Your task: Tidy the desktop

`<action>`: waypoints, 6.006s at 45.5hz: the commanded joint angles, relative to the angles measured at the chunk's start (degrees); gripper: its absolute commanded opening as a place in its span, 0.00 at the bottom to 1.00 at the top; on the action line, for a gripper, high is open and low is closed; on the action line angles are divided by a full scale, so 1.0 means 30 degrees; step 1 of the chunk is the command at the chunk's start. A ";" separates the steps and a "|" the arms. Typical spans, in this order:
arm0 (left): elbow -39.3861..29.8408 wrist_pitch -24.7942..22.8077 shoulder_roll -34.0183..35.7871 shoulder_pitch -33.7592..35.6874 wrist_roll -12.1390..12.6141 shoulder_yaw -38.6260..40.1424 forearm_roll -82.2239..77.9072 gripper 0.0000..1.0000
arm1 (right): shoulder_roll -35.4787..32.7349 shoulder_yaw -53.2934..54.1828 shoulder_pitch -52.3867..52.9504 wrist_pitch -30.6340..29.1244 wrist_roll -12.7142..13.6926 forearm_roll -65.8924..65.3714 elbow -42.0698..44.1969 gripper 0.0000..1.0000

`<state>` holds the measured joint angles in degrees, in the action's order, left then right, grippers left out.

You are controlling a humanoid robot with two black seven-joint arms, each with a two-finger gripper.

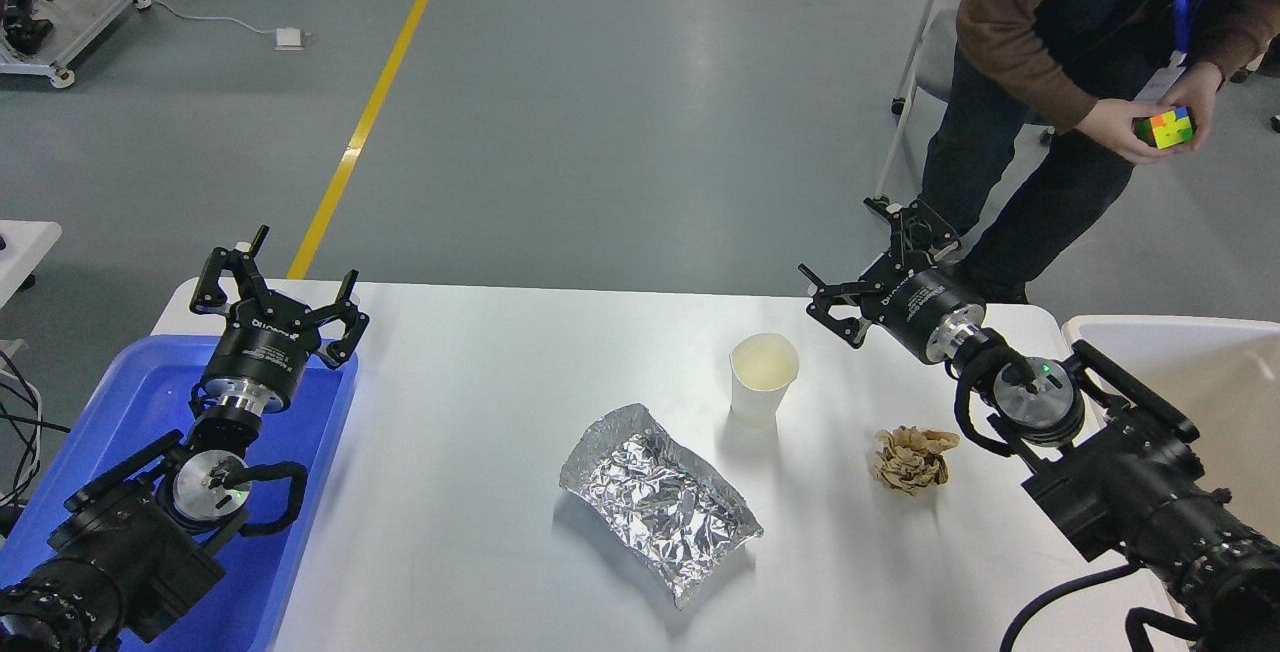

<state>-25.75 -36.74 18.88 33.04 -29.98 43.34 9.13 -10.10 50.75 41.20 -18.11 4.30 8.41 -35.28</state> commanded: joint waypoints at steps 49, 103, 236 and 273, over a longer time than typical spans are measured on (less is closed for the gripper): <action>0.0000 -0.0001 0.0005 0.0033 0.0032 -0.0002 0.0002 1.00 | -0.5159 -1.1698 0.5921 0.2433 -0.0028 -1.1589 -0.8223 1.00; 0.0000 -0.0030 0.0005 0.0003 0.0032 -0.0002 0.0002 1.00 | -0.1001 -1.7973 0.6745 0.2960 -0.0497 -2.0587 -0.2188 1.00; 0.0000 -0.0030 0.0005 0.0003 0.0032 -0.0002 0.0002 1.00 | -1.2483 -1.8354 1.5591 -0.1082 -0.0761 -1.6368 -1.0947 0.00; 0.0000 -0.0030 0.0005 0.0003 0.0032 -0.0002 0.0002 1.00 | -1.5680 -1.8178 0.5987 -0.0762 -0.3952 -1.6368 0.0560 0.00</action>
<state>-25.74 -36.83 18.91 33.05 -29.88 43.33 9.16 -58.32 -4.10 71.68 -21.25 -1.35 -40.81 -51.13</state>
